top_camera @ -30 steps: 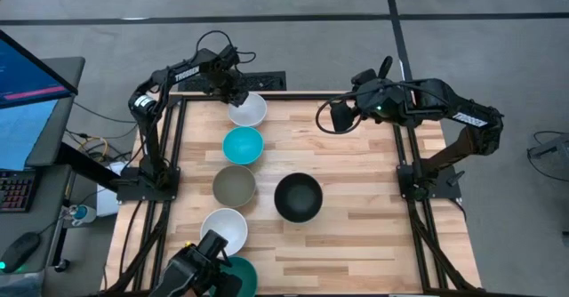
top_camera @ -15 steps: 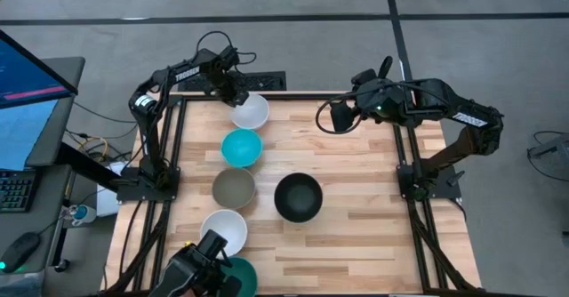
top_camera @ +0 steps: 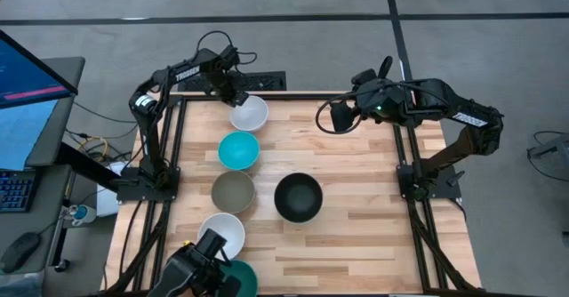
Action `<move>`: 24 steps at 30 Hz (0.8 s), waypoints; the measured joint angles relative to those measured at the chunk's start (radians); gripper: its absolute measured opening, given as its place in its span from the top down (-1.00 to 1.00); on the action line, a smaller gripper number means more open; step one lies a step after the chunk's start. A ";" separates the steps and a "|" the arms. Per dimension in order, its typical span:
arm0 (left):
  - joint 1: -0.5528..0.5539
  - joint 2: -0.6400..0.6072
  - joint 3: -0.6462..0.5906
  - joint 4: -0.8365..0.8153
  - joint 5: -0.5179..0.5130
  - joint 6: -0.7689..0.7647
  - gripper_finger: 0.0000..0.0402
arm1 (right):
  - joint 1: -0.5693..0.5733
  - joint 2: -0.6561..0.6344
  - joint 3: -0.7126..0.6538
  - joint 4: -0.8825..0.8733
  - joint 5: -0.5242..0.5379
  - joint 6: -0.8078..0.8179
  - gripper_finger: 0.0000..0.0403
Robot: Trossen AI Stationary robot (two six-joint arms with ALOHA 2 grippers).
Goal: Nest bowls inside each other
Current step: Stack the white bowl on the black bowl
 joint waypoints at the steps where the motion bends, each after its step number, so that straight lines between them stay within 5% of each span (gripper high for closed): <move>1: 0.001 0.000 0.014 -0.014 0.000 0.004 0.99 | 0.000 0.000 0.000 0.000 0.000 0.000 -0.54; 11: -0.061 0.000 0.390 -0.226 0.014 0.017 1.00 | -0.033 -0.018 -0.003 -0.020 -0.003 -0.034 -0.52; 17: -0.309 -0.001 0.641 -0.444 -0.081 0.040 1.00 | -0.097 -0.103 -0.001 -0.041 0.030 -0.034 -0.52; 21: -0.511 -0.010 0.787 -0.455 -0.125 0.024 1.00 | -0.129 -0.166 -0.001 -0.056 0.031 -0.045 -0.52; 24: -0.626 -0.032 0.785 -0.401 -0.119 -0.031 1.00 | -0.144 -0.202 -0.001 -0.080 0.036 -0.052 -0.52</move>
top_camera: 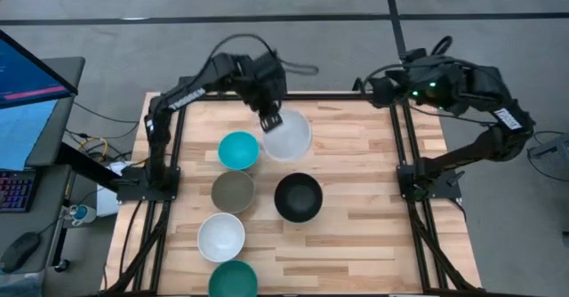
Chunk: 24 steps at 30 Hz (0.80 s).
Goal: Nest bowls inside each other
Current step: Stack the white bowl on the black bowl
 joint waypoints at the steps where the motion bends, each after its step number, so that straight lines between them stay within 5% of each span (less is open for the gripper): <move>1: -0.028 -0.003 -0.005 -0.001 -0.003 -0.017 1.00 | -0.002 -0.011 -0.001 -0.007 0.001 0.000 -0.52; 12: -0.285 0.029 -0.008 -0.006 -0.059 -0.044 1.00 | 0.016 -0.068 -0.076 -0.077 -0.008 0.008 -0.52; 24: -0.372 0.241 -0.009 0.054 -0.042 -0.118 1.00 | 0.144 -0.111 -0.158 -0.074 -0.014 0.082 -0.52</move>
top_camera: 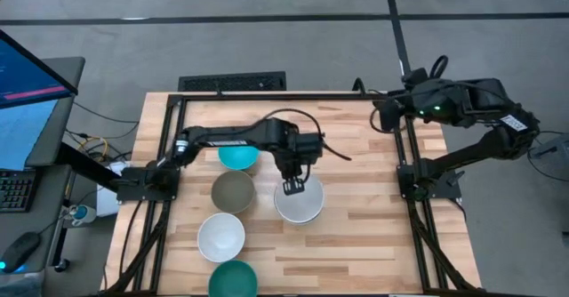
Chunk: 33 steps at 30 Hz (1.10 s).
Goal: Nest bowls inside each other
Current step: Stack the white bowl on the black bowl
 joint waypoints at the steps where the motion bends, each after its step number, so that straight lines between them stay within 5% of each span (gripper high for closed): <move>1: -0.002 0.009 0.000 -0.006 0.004 -0.010 1.00 | 0.010 -0.011 0.000 0.000 0.000 0.009 -0.52; 11: -0.008 0.002 0.009 -0.040 -0.061 -0.135 1.00 | 0.105 -0.081 0.000 -0.017 0.038 0.102 -0.52; 33: -0.008 -0.001 0.017 -0.060 -0.073 -0.138 0.90 | 0.125 -0.064 0.000 -0.044 0.086 0.094 -0.52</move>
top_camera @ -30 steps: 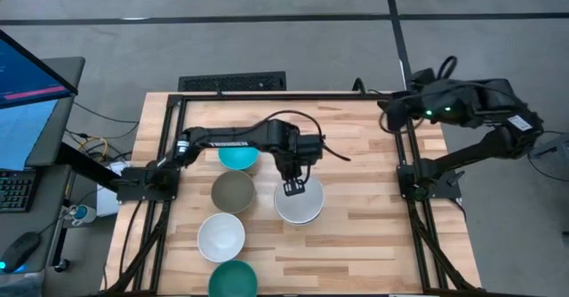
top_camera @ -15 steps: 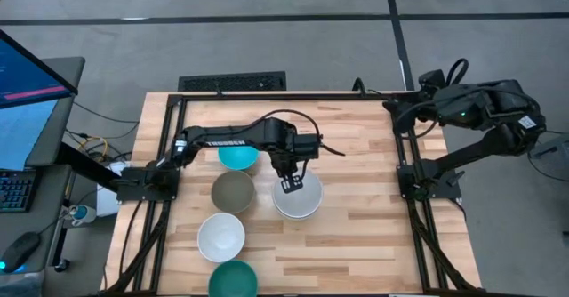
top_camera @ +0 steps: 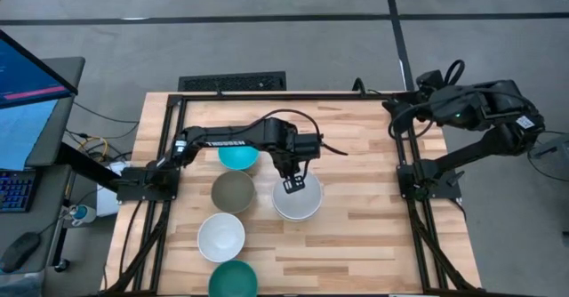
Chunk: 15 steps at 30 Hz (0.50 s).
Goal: Nest bowls inside each other
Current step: Stack the white bowl on the black bowl
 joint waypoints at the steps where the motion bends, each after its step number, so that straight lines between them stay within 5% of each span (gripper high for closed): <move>1: 0.000 0.000 0.004 -0.001 0.009 0.005 0.89 | 0.000 0.000 0.000 -0.002 0.000 0.000 -0.52; 7: 0.000 -0.002 0.006 -0.005 0.087 0.007 0.88 | 0.000 0.000 0.000 -0.004 0.000 0.000 -0.52; 15: 0.000 -0.034 0.005 -0.025 0.026 0.001 0.87 | 0.000 0.000 0.000 -0.019 0.000 0.001 -0.52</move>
